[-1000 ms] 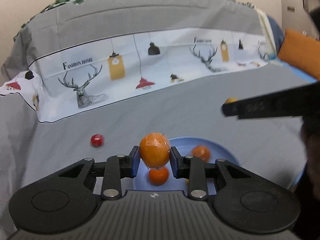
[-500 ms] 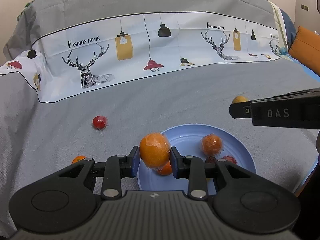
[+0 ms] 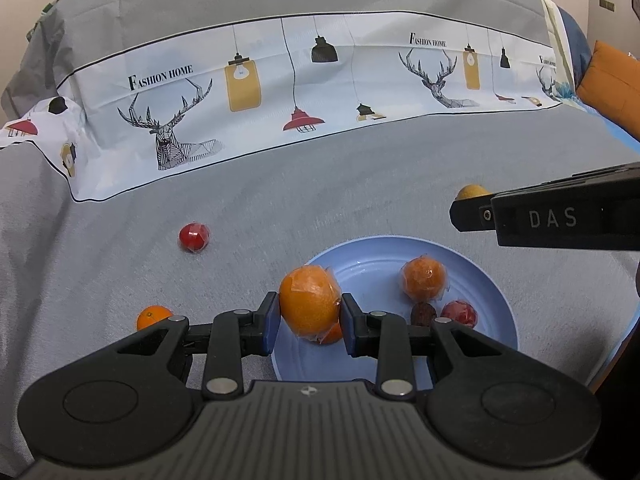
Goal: Organize fruits
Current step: 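Carry the yellow fruit over the blue plate while the left tool carries the wrapped orange there, then open the right tool to drop the yellow fruit while the left tool drops the wrapped orange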
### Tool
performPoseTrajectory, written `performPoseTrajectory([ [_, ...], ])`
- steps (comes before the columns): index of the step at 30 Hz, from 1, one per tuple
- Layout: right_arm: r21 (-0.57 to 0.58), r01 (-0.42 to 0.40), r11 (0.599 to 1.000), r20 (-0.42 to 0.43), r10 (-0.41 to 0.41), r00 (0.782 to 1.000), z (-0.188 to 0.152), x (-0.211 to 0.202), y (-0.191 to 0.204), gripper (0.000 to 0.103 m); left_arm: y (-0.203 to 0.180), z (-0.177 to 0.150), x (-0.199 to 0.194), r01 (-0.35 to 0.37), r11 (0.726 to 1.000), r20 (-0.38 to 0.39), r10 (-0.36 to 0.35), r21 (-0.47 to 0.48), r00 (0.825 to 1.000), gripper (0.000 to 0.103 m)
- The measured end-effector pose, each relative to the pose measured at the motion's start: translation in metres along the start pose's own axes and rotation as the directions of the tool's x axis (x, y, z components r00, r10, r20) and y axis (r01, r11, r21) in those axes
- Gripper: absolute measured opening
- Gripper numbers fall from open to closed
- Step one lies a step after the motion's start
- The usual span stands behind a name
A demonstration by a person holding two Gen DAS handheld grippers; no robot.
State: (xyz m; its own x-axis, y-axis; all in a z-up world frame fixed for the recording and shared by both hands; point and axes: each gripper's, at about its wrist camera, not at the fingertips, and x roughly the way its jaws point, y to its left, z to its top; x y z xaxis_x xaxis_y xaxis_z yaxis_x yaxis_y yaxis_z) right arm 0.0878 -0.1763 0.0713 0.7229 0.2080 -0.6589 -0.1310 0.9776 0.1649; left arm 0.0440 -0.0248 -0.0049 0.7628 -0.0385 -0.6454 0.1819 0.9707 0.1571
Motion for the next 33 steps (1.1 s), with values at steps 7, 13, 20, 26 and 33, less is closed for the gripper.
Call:
performPoseTrajectory([
  [7,-0.004,-0.001,1.000,-0.006,0.001,1.000,-0.0010,0.0023,-0.0002,0.029,0.0003,-0.0004,-0.0012,0.006,1.000,0.003,-0.006,-0.004,1.000,0.035],
  [13,-0.010,-0.004,1.000,-0.004,0.004,1.000,-0.0010,0.0023,0.0016,0.029,0.0005,0.0002,-0.0030,0.015,1.000,0.010,-0.015,-0.008,1.000,0.035],
  [20,-0.013,-0.017,1.000,-0.018,0.017,1.000,-0.0019,0.0042,0.0004,0.030,-0.0010,0.0002,-0.0062,0.037,0.999,0.023,-0.037,-0.012,0.999,0.035],
  [26,-0.015,-0.017,1.000,-0.013,0.017,1.000,-0.0012,0.0036,0.0014,0.030,-0.0031,0.0014,-0.0070,0.055,0.998,0.029,-0.055,-0.013,0.998,0.035],
  [33,-0.013,-0.011,1.000,-0.012,0.011,1.000,-0.0018,0.0033,0.0010,0.033,-0.0085,0.0020,-0.0090,0.075,0.997,0.044,-0.075,0.004,0.996,0.042],
])
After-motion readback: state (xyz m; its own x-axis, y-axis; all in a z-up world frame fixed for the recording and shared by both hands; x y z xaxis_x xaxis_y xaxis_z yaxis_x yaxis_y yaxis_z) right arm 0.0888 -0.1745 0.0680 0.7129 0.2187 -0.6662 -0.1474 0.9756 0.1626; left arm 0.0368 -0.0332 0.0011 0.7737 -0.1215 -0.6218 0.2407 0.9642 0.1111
